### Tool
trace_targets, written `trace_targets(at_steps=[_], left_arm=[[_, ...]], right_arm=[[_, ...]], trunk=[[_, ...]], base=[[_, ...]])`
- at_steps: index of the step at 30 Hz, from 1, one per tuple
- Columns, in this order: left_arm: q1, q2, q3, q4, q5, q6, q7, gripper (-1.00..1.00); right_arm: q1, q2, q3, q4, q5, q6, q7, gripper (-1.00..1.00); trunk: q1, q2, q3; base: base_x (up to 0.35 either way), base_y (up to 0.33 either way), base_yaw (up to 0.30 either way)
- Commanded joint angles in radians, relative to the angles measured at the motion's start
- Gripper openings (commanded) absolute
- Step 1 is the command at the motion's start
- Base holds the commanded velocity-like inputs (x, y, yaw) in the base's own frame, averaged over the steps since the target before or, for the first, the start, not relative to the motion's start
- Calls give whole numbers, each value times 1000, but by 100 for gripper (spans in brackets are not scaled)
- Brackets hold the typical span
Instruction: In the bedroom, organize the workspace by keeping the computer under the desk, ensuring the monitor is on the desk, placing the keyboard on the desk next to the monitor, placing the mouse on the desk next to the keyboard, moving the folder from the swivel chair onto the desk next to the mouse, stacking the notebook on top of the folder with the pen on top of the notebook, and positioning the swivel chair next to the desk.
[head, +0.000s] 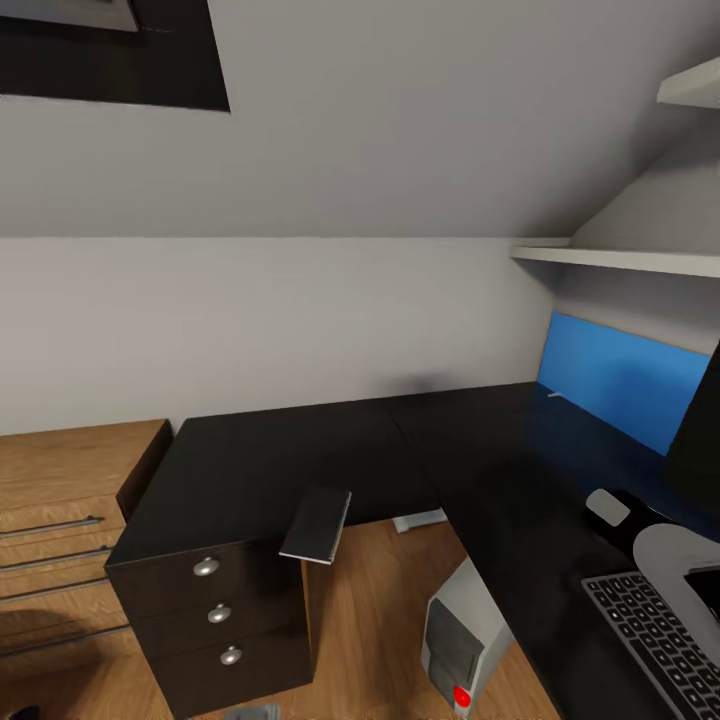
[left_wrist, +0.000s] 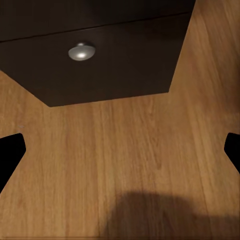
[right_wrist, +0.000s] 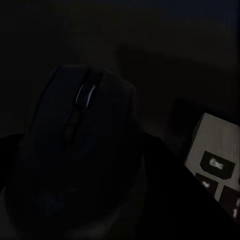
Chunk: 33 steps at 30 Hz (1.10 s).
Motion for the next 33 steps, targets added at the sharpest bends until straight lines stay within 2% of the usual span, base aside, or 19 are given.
trace_targets(at_steps=[1, 20, 21, 33], left_arm=[[-1, 1, -8, 0, 11, -6, 6, 100], [-1, 1, -7, 0, 11, -6, 6, 100], [-1, 1, -7, 0, 11, -6, 6, 100], [-1, 0, -7, 0, 11, -6, 6, 100]], right_arm=[[0, 0, 9, -3, -7, 7, -6, -100], [0, 1, 10, -3, -6, 5, -6, -100], [0, 1, 10, -3, -6, 5, -6, 100], [0, 1, 9, -5, -6, 6, -4, 100]], trunk=[[0, -1, -1], [0, -1, -1], [0, -1, -1], [0, -1, -1]], base=[[-25, 0, 0], [-2, 0, 0], [0, 0, 0], [0, 0, 0]])
